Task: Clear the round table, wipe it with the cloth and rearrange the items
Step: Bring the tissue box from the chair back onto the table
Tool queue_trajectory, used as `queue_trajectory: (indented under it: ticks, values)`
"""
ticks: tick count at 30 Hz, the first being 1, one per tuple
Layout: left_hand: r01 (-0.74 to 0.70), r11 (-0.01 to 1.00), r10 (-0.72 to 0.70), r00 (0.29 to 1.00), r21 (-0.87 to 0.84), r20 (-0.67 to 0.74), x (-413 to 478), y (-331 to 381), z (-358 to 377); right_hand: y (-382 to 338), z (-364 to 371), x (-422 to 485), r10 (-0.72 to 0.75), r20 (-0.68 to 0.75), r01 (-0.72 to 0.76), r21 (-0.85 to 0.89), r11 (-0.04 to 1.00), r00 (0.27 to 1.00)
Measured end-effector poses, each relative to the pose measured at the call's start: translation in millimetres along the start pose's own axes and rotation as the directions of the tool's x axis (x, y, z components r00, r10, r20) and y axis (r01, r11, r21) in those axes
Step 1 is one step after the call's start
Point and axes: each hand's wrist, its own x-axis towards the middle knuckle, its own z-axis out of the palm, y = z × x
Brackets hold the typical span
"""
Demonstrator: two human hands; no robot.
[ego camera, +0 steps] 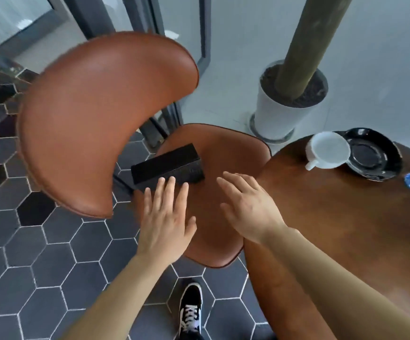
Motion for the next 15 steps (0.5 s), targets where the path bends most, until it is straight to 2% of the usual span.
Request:
queue_trajectory:
  ticks: [5,10,15]
  values:
    - [0.070,0.998,-0.070,0.997,-0.005,0.022,26,-71,13,-32,26,67,0.006,0.090,-0.006,-0.005,1.000,0.996]
    - [0.089,0.996,-0.089,0.994,0.010,0.057,65,-109,31,-36,44,128,0.014,0.204,0.004,-0.087,0.996,0.979]
    - [0.185,0.982,-0.191,0.959,0.046,0.208,102,-108,41,-30,57,176,0.011,0.248,0.034,-0.176,0.984,0.969]
